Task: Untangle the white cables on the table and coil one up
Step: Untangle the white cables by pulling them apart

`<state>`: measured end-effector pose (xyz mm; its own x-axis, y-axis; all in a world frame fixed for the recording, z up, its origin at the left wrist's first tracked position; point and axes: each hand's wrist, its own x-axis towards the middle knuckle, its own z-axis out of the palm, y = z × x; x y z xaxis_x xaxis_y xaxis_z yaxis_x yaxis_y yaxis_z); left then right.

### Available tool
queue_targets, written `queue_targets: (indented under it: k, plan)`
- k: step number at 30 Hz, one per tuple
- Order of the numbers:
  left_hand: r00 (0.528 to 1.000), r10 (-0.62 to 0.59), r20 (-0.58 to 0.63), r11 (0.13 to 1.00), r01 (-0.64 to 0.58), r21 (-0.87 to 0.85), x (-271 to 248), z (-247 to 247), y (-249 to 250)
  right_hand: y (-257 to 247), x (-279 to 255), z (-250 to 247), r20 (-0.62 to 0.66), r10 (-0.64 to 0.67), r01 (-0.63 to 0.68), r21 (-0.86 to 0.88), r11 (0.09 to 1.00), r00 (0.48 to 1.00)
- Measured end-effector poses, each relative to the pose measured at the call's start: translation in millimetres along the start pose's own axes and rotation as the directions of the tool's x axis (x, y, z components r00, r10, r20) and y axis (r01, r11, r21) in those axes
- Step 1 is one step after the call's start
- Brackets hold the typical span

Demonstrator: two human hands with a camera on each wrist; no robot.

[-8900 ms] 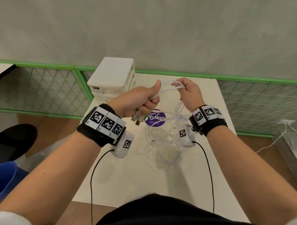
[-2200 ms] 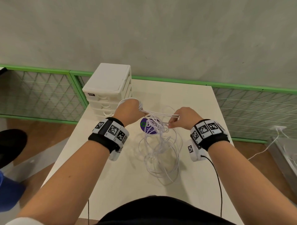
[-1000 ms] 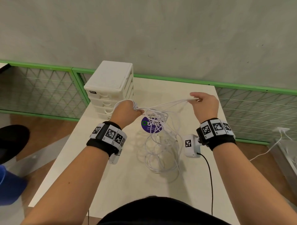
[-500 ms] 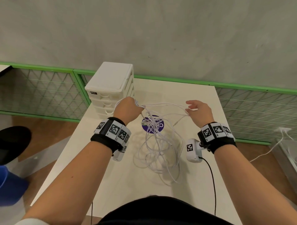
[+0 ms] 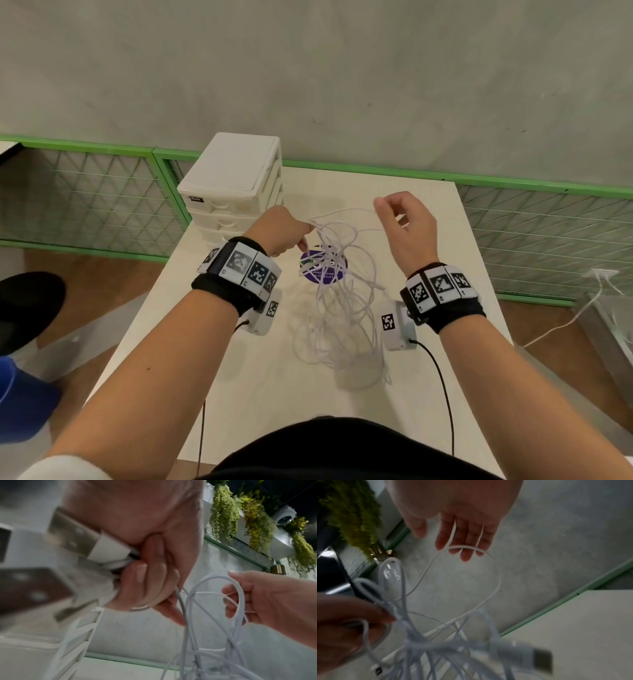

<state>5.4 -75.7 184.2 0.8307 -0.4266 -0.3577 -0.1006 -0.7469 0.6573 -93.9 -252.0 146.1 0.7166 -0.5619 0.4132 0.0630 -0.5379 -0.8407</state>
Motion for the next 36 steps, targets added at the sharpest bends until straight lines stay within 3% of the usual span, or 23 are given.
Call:
queue_targets:
  k: [3, 5, 8, 12, 15, 18, 22, 26, 27, 29, 32, 34, 36]
  plan:
    - [1.000, 0.006, 0.019, 0.999, -0.005, -0.051, -2.2, -2.6, 3.5, 3.3, -4.2, 6.5, 0.213, 0.047, -0.043, -0.027, 0.999, 0.976]
    - [1.000, 0.000, 0.013, 0.996, 0.001, -0.091, -3.7, -6.7, 3.6, 19.5, -2.2, 5.4, 0.251, 0.141, -0.120, -0.097, 0.988, 0.958]
    - [1.000, -0.018, -0.017, 0.993, 0.016, -0.116, -5.2, -14.4, 2.0, 44.7, -1.1, -5.5, 0.233, 0.230, -0.184, -0.202, 0.962, 0.945]
    - [0.998, 0.004, -0.062, 1.000, -0.003, 0.014, -6.5, -15.3, 2.3, 51.1, 6.4, -21.1, 0.097, 0.172, -0.130, -0.339, 0.932, 0.980]
    - [1.000, 0.023, 0.011, 0.997, -0.023, 0.071, -7.3, -17.8, 3.0, 43.7, 14.3, -29.2, -0.050, 0.140, -0.148, -0.306, 0.940, 0.989]
    - [0.998, 0.036, 0.054, 0.994, -0.041, 0.099, -10.2, -22.1, 3.4, 43.3, 14.3, -33.6, -0.035, 0.148, -0.152, -0.209, 0.966, 0.988]
    - [0.995, 0.045, 0.084, 0.998, -0.041, -0.042, -13.8, -17.0, 5.6, 43.7, 6.1, -30.6, 0.074, 0.202, -0.184, -0.200, 0.962, 0.976]
    - [0.997, 0.024, 0.074, 0.986, -0.011, -0.166, -17.2, -7.9, 10.0, 20.9, -10.3, -19.2, -0.061, 0.013, -0.022, -0.140, 0.990, 0.998]
    - [0.998, 0.015, 0.065, 0.981, -0.002, -0.194, -17.1, -6.0, 10.3, 14.4, -15.1, -16.5, -0.028, -0.016, 0.013, -0.089, 0.996, 0.999]
    - [0.998, 0.004, 0.059, 0.968, 0.011, -0.251, -16.0, -4.0, 10.1, 5.0, -25.6, -11.7, 0.165, -0.002, 0.006, -0.028, 1.000, 0.986]
    - [0.997, 0.001, 0.078, 0.934, 0.027, -0.356, -15.4, -2.8, 8.7, 11.1, -37.5, -6.3, 0.425, 0.112, -0.034, -0.187, 0.982, 0.898]
    - [0.995, 0.004, 0.101, 0.934, 0.032, -0.356, -15.9, -3.4, 6.5, 18.9, -41.5, -4.3, 0.455, 0.156, -0.042, -0.251, 0.967, 0.877]
    - [0.993, 0.020, 0.112, 0.960, 0.013, -0.281, -16.9, -5.8, 3.5, 21.7, -40.9, -6.6, 0.406, 0.173, -0.090, -0.215, 0.972, 0.897]
